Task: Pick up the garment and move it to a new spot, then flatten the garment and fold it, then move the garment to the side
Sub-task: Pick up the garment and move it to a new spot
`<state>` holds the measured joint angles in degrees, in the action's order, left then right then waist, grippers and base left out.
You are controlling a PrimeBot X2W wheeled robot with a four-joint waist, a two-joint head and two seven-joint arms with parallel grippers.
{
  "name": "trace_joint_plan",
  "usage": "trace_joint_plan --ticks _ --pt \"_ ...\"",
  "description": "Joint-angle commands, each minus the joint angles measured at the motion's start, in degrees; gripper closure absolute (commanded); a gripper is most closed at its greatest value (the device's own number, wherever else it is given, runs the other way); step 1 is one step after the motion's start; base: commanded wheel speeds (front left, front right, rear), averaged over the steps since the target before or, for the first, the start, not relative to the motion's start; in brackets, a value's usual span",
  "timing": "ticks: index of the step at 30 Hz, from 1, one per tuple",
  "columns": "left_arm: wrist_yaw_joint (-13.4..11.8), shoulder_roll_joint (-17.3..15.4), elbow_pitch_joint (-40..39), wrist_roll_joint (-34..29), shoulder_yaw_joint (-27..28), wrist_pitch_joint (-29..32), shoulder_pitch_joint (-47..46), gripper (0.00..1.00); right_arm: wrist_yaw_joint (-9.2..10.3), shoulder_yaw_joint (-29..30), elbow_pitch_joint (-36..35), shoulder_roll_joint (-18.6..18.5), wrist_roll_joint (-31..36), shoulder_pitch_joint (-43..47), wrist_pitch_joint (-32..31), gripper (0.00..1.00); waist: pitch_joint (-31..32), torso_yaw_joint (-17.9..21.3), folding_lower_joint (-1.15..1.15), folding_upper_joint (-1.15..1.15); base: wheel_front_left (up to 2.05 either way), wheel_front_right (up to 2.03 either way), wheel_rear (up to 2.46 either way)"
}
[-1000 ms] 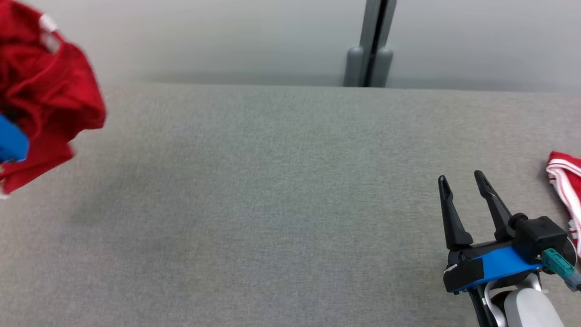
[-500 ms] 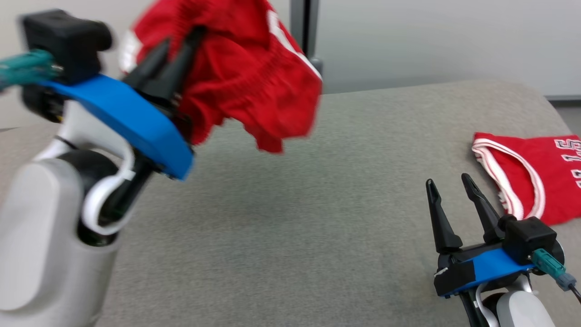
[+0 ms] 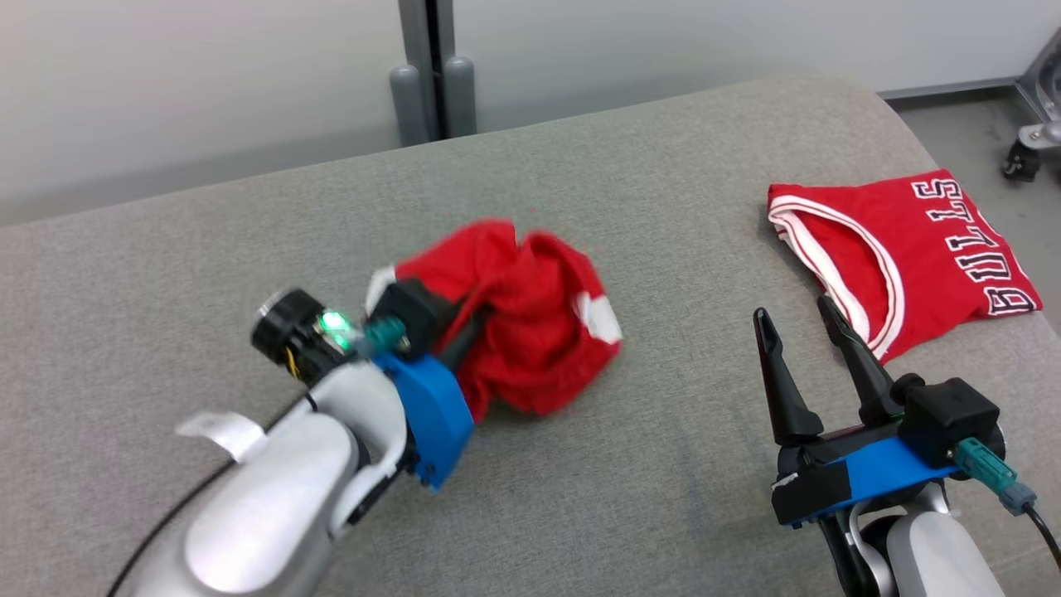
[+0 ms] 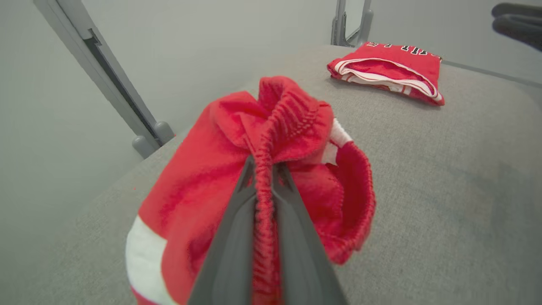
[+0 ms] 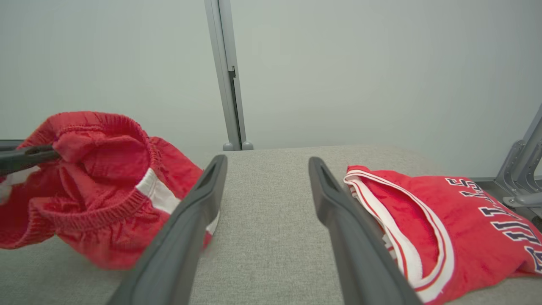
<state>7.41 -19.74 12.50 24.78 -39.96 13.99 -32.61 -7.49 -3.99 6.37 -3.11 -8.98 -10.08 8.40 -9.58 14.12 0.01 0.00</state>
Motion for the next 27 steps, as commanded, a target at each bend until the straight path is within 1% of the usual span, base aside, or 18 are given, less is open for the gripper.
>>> trace_joint_plan --ticks 1,2,3,4,5,7,10,12,15,18,20,23,27 --pt "0.02 -0.21 3.45 -1.04 -2.95 -3.29 0.09 1.00 0.00 -0.22 0.34 0.12 -0.30 -0.75 0.45 0.00 -0.07 0.49 -0.01 0.00 0.00 0.00 0.00" --pt "0.02 0.06 5.66 -0.83 -5.01 -4.74 0.20 1.00 0.00 -0.21 0.52 0.12 -0.34 -0.82 0.55 0.00 -0.02 0.63 -0.01 0.00 0.00 0.00 0.00" --pt "-0.01 0.25 7.83 -0.84 -5.82 -6.30 0.03 0.70 0.00 -0.12 0.65 0.12 -0.34 -0.86 0.62 0.00 0.06 0.65 -0.01 0.00 0.00 0.00 0.00" --pt "-0.01 0.25 7.83 -0.84 -5.82 -6.30 0.03 0.70 0.00 -0.12 0.65 0.12 -0.34 -0.86 0.62 0.00 0.06 0.65 -0.01 0.00 0.00 0.00 0.00" --pt "0.01 0.80 9.93 -0.54 -6.12 -7.62 0.03 0.00 0.00 -0.04 0.81 0.14 -0.33 -0.81 0.68 0.00 0.26 0.61 -0.01 0.00 0.00 0.00 0.00" --pt "0.01 2.47 13.31 0.33 -6.22 -10.41 0.40 0.00 0.00 0.34 1.04 0.15 -0.20 -0.39 0.68 0.00 0.80 0.31 -0.01 0.00 0.00 0.00 0.00" --pt "0.02 4.79 15.80 1.87 -5.43 -15.56 1.20 0.00 0.00 1.05 1.17 0.16 0.00 0.30 0.41 0.00 1.93 -0.71 -0.01 0.00 0.00 0.00 0.00" --pt "-0.12 5.44 16.35 3.13 -4.03 -19.53 2.26 0.00 0.00 1.30 1.01 0.17 0.14 0.60 0.26 0.00 2.81 -1.61 -0.01 0.00 0.00 0.00 0.00" --pt "-1.07 6.37 16.02 5.09 -1.85 -24.69 4.37 0.00 0.00 2.11 0.76 0.13 0.29 1.38 -0.01 0.00 4.23 -3.24 -0.01 0.00 0.00 0.00 0.00" --pt "-2.17 6.35 14.42 6.67 0.49 -27.48 6.92 0.00 0.00 3.10 0.29 0.05 0.43 2.46 -0.18 0.00 5.56 -5.21 -0.01 0.00 0.00 0.00 0.00" --pt "-2.91 5.67 13.60 7.23 1.93 -28.31 8.85 0.00 0.00 3.80 0.01 -0.02 0.34 3.13 -0.39 0.00 6.26 -6.53 -0.01 0.00 0.00 0.00 0.00" --pt "-3.78 4.71 12.40 7.96 3.29 -28.79 11.72 0.00 0.00 4.41 -0.52 -0.01 0.50 4.03 -0.68 0.00 7.13 -8.24 -0.01 0.00 0.00 0.00 0.00" --pt "-4.12 3.44 12.14 8.72 3.24 -28.11 14.61 0.00 0.00 5.06 -1.14 0.03 0.52 5.00 -1.14 0.00 7.87 -9.89 -0.01 0.00 0.00 0.00 0.00"
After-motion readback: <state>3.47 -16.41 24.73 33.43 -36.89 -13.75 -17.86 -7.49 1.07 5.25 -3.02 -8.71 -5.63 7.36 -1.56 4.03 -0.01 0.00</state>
